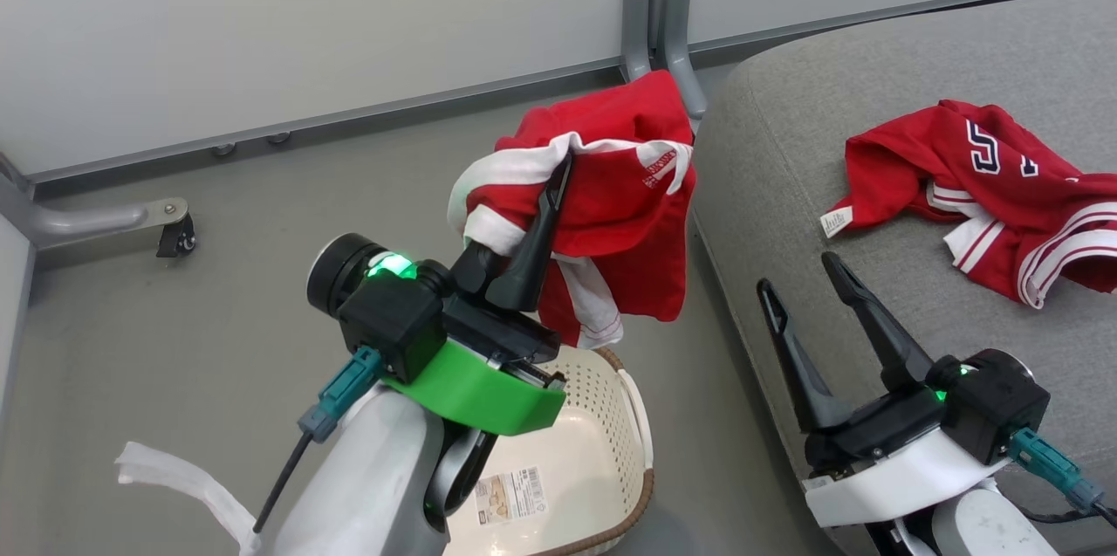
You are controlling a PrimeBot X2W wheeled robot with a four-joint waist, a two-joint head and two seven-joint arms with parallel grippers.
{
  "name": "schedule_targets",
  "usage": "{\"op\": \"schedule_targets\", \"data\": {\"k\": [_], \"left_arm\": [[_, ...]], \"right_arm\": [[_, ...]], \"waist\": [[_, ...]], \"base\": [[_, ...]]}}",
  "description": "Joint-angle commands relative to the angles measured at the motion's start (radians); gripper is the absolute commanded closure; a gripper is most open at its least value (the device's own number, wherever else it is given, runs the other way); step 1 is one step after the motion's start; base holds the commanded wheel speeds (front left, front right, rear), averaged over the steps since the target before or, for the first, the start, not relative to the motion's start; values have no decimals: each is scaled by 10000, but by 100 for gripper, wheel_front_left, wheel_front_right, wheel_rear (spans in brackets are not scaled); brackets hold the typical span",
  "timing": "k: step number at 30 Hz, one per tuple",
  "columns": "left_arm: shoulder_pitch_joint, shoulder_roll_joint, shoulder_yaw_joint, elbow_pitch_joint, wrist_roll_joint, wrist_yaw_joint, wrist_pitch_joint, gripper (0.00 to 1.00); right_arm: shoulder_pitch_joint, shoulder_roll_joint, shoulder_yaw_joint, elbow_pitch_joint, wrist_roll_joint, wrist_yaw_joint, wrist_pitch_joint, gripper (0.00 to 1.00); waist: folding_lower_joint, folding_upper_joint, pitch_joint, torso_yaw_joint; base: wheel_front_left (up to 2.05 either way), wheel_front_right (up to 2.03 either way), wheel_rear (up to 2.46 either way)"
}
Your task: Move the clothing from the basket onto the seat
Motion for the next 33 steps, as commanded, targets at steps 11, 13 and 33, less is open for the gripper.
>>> {"op": "schedule_targets", "data": {"k": [11,13,33], "left_arm": [[-95,14,-523,117,-89,-68,-1,100],[-166,14,-661,139,-118,-71,-1,100],[-601,12,-1617,316,-366,-74,-1,100]], "right_arm": [[-1807,-1850,2831,574,1380,-15,-29,0],[-2133,-2014,3195,801,1479,-15,-28,0],[-4750,-2347,6309,2310,2507,-15,-28,0]], "waist": [[0,0,99,187],[0,0,113,273],[0,0,211,709]], "base": [[0,0,0],[0,0,0],[0,0,0]]}}
